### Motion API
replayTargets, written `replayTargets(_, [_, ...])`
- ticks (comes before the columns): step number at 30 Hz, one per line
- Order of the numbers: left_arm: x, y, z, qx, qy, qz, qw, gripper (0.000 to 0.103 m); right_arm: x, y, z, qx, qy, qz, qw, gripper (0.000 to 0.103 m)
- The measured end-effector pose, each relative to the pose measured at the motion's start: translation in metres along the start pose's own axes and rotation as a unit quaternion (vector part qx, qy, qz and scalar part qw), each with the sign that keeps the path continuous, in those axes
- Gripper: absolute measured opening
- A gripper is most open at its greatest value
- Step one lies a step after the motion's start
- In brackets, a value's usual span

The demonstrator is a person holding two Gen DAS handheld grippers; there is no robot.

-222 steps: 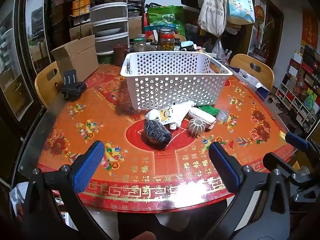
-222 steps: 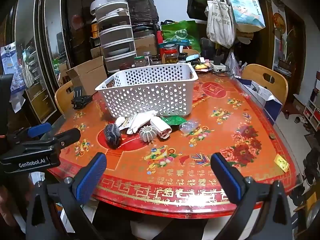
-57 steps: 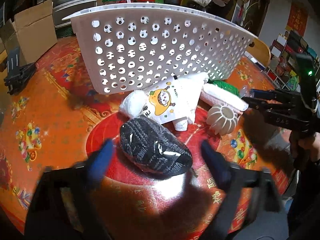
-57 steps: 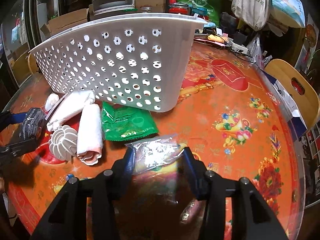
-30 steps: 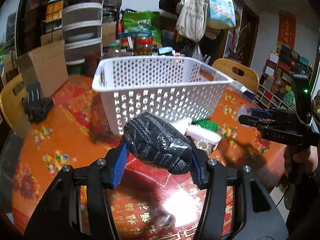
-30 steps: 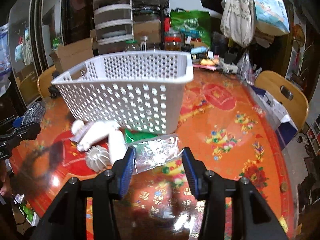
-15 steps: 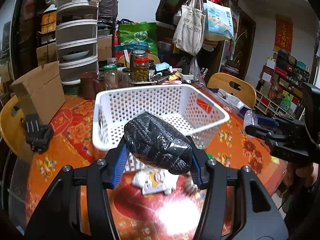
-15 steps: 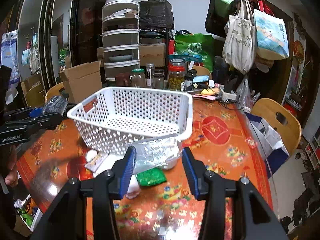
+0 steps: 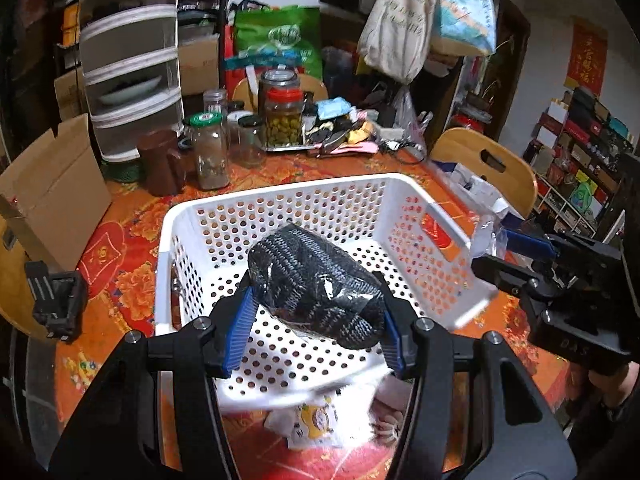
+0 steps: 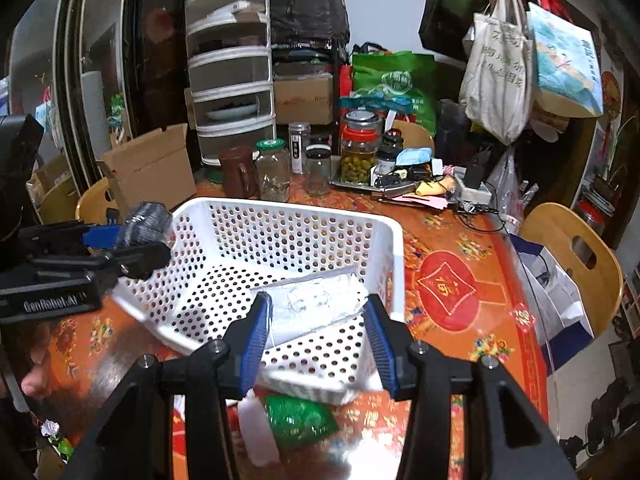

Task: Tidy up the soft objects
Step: 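Carry both items into the white basket and open both tools to release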

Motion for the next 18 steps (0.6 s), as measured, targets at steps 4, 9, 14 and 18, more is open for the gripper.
replayTargets(4, [0.012,0.006,0.051,0.063,0.016,-0.018,0.9977,0.052,-0.003,0.008,0.039,0.042,0.008,0.017,0.999,0.047])
replayTargets(9, [0.029,0.003,0.105,0.145,0.044,-0.042,0.9876,0.052,-0.004,0.004,0.1,0.124,0.005,0.025,0.992,0.047])
replayTargets(14, [0.035,-0.009,0.147,0.225,0.065,-0.039,0.9714,0.052,-0.003,-0.004,0.136,0.18,-0.016,0.011,0.983,0.048])
replayTargets(18, [0.039,-0.016,0.157,0.239,0.073,-0.035,0.9676,0.052,-0.001,-0.005,0.14,0.194,-0.017,0.001,0.981,0.048])
Point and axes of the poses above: each gripper's, at about its wrist camera, not at the fingertips, and z roughly the way its jaws point, x to its left, y to its top, the point moved 4 cm from there along z, roughly the way its jaws point, and after that the axes turned 7 degrees about -x, right-handed, at the moved point
